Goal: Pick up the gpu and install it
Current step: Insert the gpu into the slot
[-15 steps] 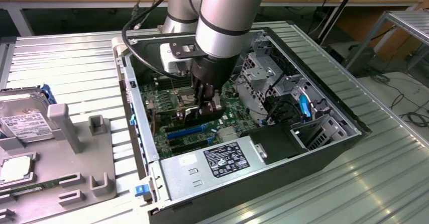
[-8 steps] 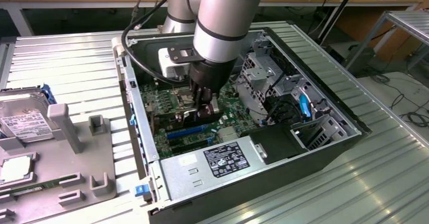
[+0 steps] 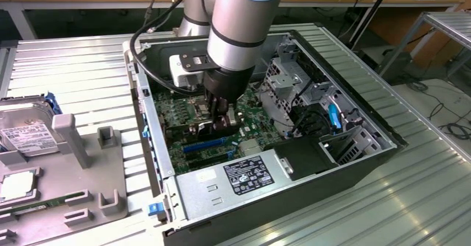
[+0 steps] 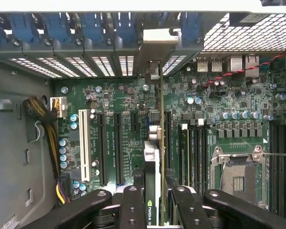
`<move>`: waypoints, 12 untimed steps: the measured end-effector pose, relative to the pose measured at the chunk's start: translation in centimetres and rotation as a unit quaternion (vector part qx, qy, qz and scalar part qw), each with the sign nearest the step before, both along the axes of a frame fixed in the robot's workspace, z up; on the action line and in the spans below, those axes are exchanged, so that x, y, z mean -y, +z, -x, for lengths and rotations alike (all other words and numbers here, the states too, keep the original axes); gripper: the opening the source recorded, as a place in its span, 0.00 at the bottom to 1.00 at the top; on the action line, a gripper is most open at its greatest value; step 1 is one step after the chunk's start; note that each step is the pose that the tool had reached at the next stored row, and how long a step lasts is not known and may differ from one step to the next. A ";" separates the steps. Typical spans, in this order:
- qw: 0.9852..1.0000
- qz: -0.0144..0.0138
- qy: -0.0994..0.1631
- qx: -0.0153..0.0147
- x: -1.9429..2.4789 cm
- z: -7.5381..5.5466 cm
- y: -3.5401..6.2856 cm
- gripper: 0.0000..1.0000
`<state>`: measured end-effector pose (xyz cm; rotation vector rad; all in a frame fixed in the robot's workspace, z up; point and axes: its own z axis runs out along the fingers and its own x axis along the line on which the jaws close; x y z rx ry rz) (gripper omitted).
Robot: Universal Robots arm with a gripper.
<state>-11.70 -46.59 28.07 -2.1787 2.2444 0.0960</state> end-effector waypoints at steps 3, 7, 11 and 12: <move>1.000 0.000 0.000 0.000 -0.09 0.2 -0.07 0.27; 1.000 0.000 0.000 0.000 -0.10 0.2 -0.14 0.27; 1.000 0.000 0.000 0.000 -0.10 0.3 -0.23 0.27; 1.000 0.000 0.000 0.000 -0.10 0.3 -0.33 0.27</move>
